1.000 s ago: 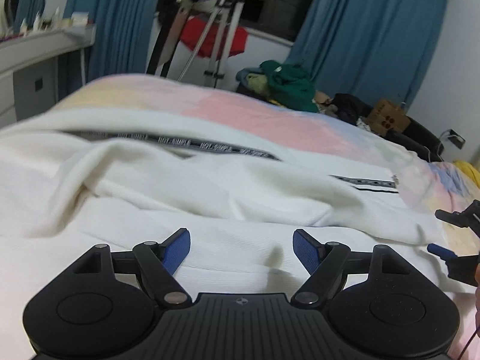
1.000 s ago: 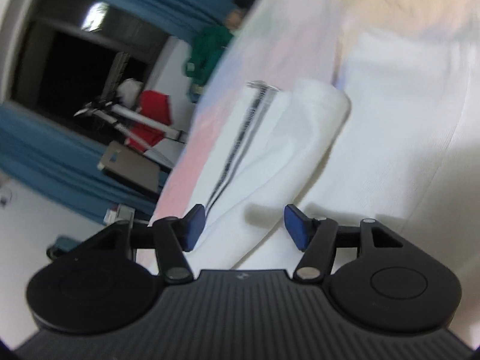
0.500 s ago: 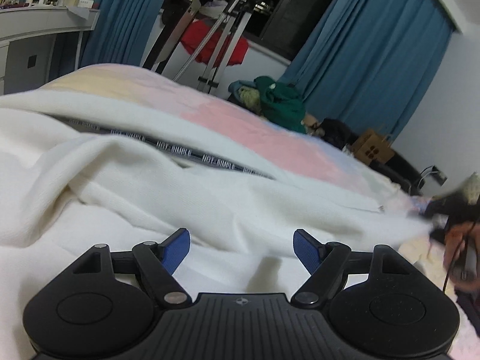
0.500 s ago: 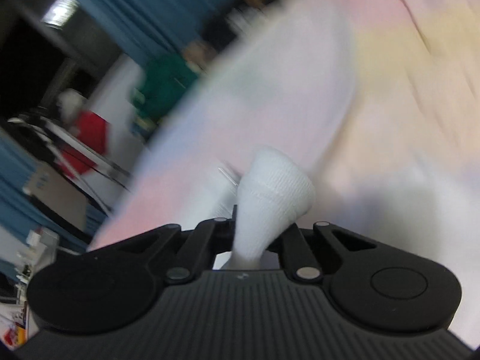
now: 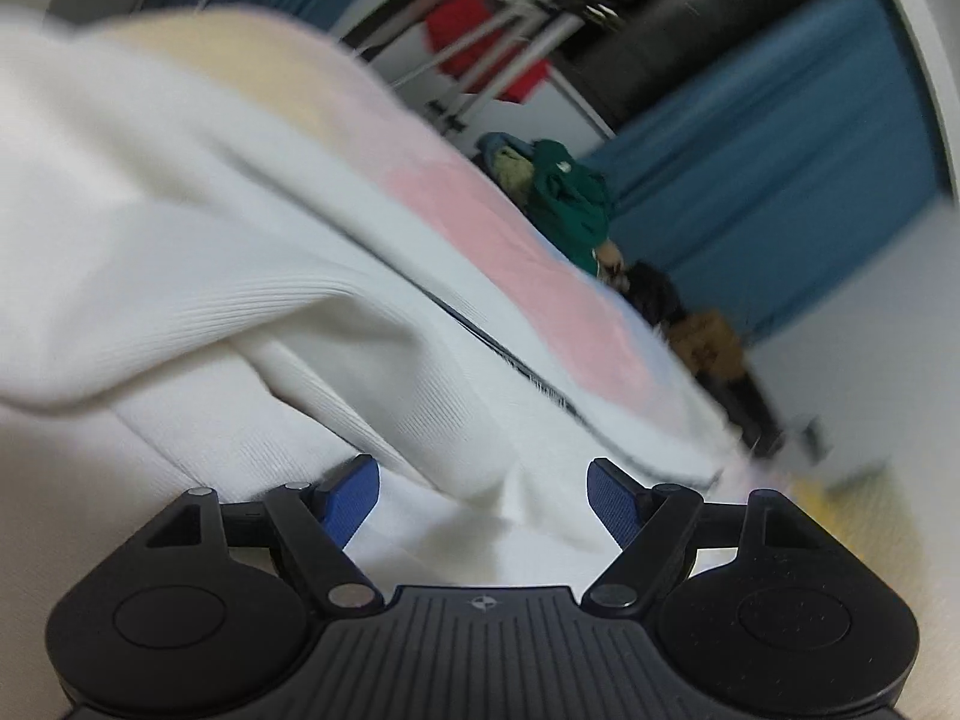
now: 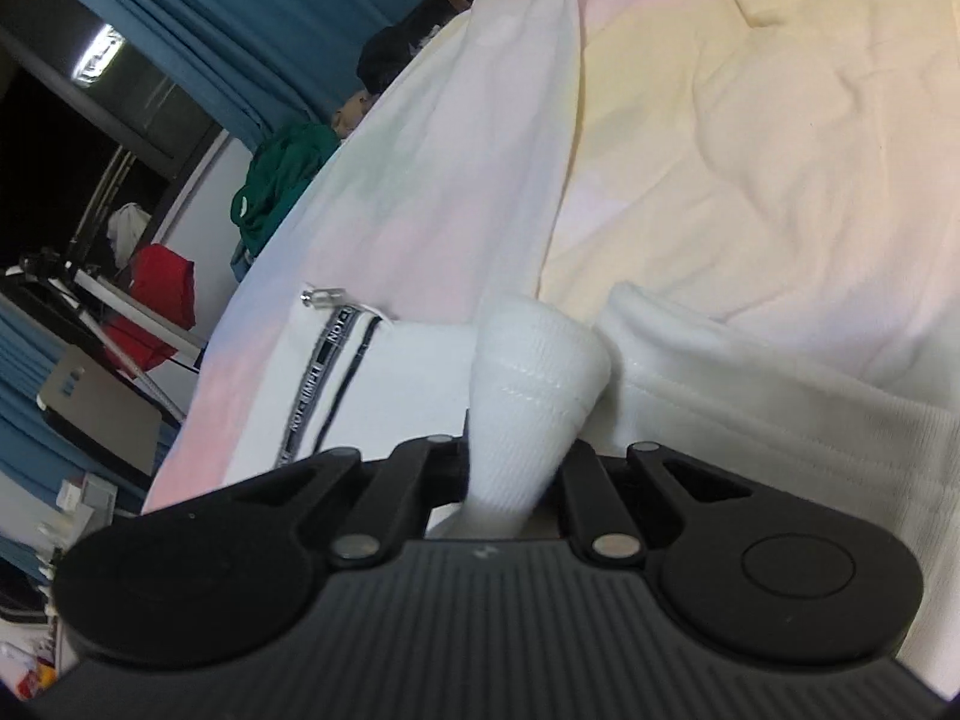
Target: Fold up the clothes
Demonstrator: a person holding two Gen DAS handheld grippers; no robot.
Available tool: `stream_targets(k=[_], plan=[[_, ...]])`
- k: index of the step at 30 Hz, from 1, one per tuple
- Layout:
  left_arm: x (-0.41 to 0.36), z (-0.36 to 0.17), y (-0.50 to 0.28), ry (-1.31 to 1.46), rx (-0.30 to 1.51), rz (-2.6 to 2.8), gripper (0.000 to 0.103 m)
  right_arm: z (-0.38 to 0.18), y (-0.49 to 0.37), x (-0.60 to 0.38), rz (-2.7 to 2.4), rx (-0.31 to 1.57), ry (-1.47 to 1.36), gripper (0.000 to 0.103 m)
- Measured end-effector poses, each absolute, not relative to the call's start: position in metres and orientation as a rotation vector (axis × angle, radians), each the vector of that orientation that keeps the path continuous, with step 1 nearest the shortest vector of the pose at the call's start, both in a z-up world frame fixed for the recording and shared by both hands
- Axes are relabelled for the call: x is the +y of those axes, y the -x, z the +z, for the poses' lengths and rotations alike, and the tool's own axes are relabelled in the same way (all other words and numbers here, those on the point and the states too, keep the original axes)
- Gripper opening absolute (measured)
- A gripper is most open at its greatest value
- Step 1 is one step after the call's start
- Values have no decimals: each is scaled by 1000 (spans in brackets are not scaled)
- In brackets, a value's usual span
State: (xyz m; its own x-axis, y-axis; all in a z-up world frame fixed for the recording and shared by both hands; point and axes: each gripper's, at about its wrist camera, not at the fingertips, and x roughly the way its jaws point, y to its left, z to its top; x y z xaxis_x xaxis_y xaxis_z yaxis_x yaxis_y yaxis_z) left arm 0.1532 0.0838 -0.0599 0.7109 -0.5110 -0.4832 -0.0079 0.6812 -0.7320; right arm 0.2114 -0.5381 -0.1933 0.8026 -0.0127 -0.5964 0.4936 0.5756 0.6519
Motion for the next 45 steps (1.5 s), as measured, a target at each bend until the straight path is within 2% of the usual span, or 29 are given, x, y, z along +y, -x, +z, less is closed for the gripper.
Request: stream_targets(k=[5,7,12,14,15,17,19,24,27,31,36,39,41,44,45], plan=[[112,-78,-175,1046,763,-310,78,-181,-206,-534,-329,691,-915,12],[120,-85,-179,1114,764,-298,77,-178,-201,-533,-312,727,-915,17],[136,-102,-182,1236,756,-260,56,-172,-192,-541,-309,718,-1039,18],[136,-100,-183,1205,773,-258,37,-169,-193,-542,-310,696,-1071,18],[136,-98,-183,1182,785,-259,32,-167,-192,-541,-320,671,-1070,16],[136,-95,-185,1135,809,-261,12,-161,-191,-542,-354,606,-1044,10],[136,-91,-186,1087,832,-263,9,-155,-194,-543,-346,571,-1023,7],[133,-83,-186,955,886,-262,9,-134,-205,-544,-293,477,-887,7],[118,-80,-177,809,906,-232,10,-140,-206,-549,-300,498,-849,7],[100,-80,-171,652,902,-189,13,-178,-217,-559,-315,683,-805,7],[86,-72,-167,574,874,-186,17,-177,-219,-556,-301,703,-773,10],[78,-61,-162,526,859,-192,31,-164,-217,-548,-295,709,-723,11],[65,-45,-151,466,835,-196,46,-153,-212,-539,-305,715,-687,11],[45,-21,-135,358,788,-195,60,-133,-197,-525,-308,704,-615,11],[38,-13,-130,326,773,-194,62,-125,-191,-519,-300,693,-579,11]])
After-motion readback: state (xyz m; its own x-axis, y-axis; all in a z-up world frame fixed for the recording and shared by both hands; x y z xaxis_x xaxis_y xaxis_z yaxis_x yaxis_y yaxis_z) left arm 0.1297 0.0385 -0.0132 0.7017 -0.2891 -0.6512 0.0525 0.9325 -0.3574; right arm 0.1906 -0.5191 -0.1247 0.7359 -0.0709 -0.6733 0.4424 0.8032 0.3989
